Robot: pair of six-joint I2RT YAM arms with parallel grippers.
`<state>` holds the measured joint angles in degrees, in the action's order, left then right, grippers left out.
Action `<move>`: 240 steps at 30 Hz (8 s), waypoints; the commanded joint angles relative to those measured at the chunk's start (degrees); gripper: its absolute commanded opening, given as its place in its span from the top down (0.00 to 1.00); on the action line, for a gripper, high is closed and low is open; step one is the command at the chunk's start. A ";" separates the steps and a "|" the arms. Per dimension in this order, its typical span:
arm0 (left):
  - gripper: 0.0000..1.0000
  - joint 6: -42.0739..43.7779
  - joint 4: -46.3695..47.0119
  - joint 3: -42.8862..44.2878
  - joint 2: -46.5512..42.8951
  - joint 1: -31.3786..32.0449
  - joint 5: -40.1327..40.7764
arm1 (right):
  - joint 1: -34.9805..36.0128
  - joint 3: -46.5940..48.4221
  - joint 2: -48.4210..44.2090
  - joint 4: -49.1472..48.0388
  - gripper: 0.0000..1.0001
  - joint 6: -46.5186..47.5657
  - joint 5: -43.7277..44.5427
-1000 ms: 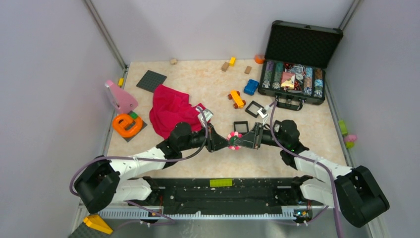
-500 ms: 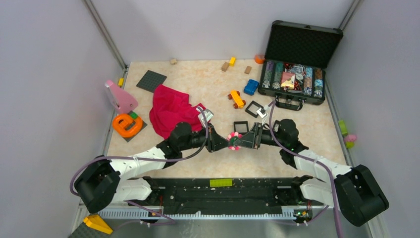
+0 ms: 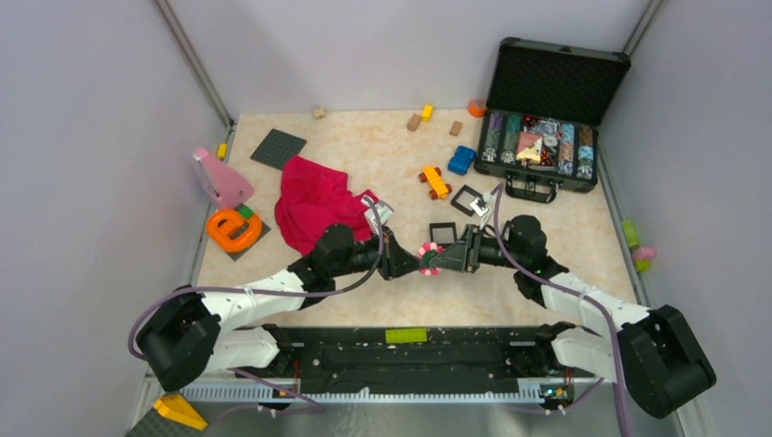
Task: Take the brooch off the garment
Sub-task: Close the brooch, then pick up the brooch box from the center of the board, then place the brooch at the center of the board, then open the brooch box, then place the brooch box at the center of the board.
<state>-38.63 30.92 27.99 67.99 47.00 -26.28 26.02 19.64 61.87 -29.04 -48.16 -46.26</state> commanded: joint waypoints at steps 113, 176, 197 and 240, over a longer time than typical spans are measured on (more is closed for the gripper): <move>1.00 5.65 -20.61 1.68 -9.44 -16.09 8.90 | 11.60 44.23 34.65 57.03 0.38 18.03 55.16; 0.30 -1.17 4.04 8.33 18.52 -6.70 3.53 | 3.10 19.30 6.51 40.42 0.51 -39.99 25.66; 0.40 0.31 2.49 4.87 19.87 -6.74 6.66 | 1.96 18.96 3.62 41.82 0.53 -41.05 24.39; 0.02 14.91 -38.56 21.06 19.77 -4.11 12.92 | -2.07 4.36 -2.43 42.72 0.05 -64.27 13.04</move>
<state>-24.45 -7.46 47.59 88.03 42.92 -13.37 24.82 24.29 58.65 16.82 -108.81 -29.91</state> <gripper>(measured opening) 0.979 0.740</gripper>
